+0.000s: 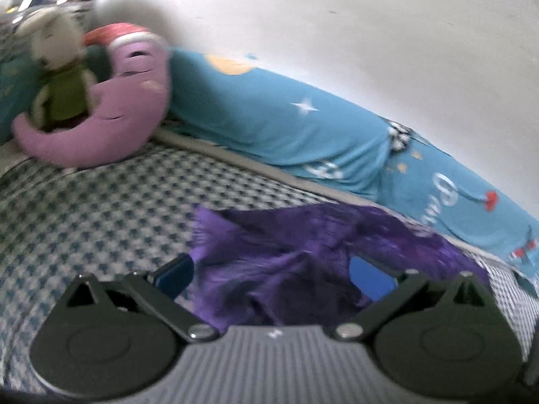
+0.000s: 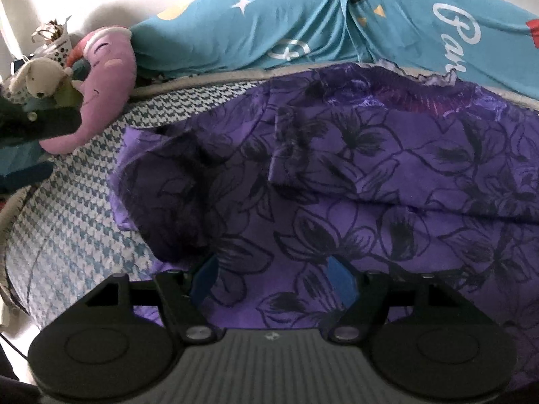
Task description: Fold clothes
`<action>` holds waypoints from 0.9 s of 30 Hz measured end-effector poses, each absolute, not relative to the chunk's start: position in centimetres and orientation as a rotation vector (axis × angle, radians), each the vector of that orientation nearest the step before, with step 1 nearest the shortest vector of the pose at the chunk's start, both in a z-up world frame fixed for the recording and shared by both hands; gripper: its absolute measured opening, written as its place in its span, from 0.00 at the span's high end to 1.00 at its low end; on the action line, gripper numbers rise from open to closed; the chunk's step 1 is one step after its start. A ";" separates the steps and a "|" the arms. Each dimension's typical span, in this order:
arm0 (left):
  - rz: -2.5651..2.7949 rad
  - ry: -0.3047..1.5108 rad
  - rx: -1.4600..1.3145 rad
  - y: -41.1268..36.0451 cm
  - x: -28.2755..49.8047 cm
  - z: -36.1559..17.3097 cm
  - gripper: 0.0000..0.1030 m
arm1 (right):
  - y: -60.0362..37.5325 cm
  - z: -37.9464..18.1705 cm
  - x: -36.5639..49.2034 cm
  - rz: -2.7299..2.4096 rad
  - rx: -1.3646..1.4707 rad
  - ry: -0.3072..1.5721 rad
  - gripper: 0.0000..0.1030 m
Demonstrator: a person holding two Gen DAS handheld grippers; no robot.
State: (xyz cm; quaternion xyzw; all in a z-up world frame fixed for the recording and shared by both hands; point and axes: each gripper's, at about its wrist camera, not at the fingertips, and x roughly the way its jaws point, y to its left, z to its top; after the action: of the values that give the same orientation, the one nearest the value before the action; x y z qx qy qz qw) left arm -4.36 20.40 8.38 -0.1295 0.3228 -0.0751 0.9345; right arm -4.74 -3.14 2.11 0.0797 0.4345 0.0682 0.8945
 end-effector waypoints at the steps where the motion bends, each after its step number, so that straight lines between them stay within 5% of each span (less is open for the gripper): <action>1: -0.123 0.664 -0.278 20.9 -4.1 8.3 0.00 | -3.1 2.2 -4.7 0.148 0.167 0.894 0.30; 27: 0.215 0.841 -0.454 29.0 -0.8 4.9 0.00 | 1.1 3.2 -3.2 0.413 0.156 0.671 0.30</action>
State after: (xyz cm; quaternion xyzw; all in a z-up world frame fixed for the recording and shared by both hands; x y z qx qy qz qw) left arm -0.79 28.96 4.91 -0.2178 0.4039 0.1033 0.8825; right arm -3.18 1.07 3.16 0.0760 0.3264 0.2010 0.9205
